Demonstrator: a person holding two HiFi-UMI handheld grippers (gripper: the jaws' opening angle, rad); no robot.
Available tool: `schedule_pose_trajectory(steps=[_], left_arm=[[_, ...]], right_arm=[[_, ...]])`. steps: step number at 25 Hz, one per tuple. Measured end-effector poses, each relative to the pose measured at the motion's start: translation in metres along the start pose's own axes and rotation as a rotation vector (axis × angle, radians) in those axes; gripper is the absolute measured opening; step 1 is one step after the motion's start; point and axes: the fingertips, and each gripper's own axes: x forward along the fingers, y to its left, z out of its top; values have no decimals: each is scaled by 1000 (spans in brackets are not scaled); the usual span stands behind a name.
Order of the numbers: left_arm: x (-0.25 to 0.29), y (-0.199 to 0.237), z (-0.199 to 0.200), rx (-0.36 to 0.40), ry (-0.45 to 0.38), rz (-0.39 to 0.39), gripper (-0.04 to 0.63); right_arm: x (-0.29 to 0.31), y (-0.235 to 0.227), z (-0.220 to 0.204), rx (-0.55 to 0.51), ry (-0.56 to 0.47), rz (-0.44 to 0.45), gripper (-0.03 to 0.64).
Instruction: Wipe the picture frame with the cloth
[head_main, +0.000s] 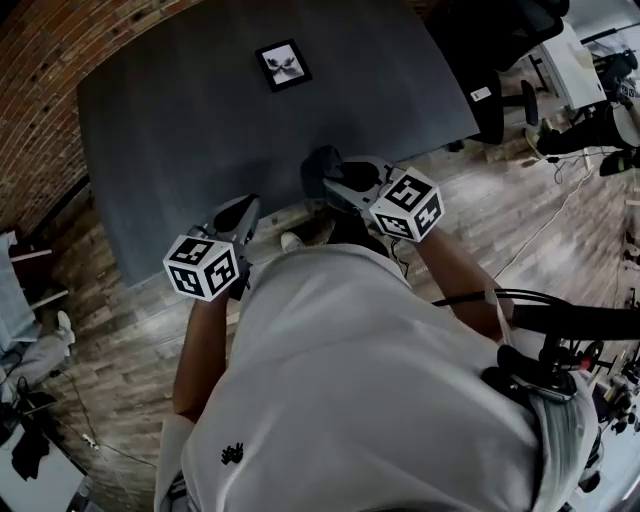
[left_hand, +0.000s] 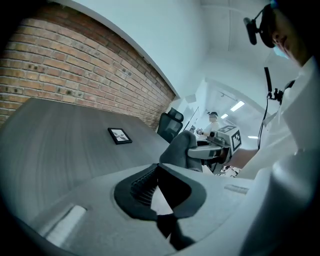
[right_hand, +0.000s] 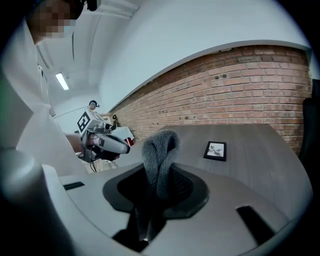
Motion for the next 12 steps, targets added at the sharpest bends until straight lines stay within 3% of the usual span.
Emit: schedule_pose_trajectory(steps=[12], left_arm=[[-25, 3, -20, -26, -21, 69, 12]], right_arm=[[6, 38, -3, -76, 31, 94, 104]])
